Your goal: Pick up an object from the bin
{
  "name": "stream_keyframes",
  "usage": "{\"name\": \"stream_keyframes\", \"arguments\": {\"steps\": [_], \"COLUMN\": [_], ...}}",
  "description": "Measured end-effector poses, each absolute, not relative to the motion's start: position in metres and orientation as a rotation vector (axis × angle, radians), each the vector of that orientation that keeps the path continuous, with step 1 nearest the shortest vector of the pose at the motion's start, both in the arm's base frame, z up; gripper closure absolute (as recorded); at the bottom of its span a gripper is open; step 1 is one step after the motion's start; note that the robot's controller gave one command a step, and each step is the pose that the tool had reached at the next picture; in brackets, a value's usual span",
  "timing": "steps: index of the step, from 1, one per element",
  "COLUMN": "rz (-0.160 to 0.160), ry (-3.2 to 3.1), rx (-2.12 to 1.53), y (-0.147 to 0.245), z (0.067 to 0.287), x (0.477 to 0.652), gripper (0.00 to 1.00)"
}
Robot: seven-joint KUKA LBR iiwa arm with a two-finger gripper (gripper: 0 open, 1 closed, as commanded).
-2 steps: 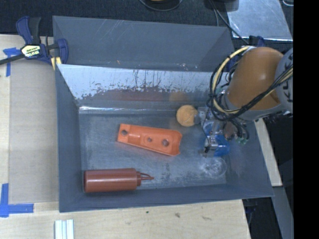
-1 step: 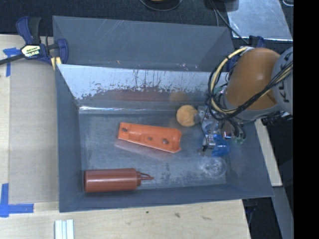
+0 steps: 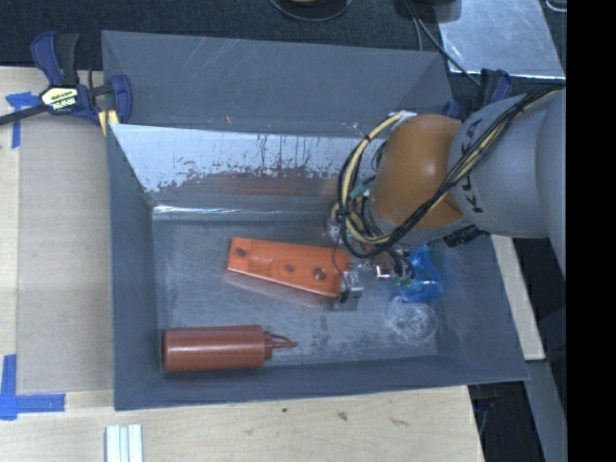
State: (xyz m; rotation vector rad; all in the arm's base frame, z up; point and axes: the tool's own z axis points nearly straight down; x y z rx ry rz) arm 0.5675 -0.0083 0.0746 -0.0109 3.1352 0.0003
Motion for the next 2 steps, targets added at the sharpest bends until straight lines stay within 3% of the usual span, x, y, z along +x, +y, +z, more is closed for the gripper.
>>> {"name": "stream_keyframes", "arguments": {"steps": [1,2], "rz": [-0.002,-0.002], "ry": [3.132,3.132], "rx": [0.135,0.135], "y": [0.0009,0.0009], "z": [0.0858,0.0858], "x": [0.6067,0.6067], "gripper": [1.0,1.0]}}
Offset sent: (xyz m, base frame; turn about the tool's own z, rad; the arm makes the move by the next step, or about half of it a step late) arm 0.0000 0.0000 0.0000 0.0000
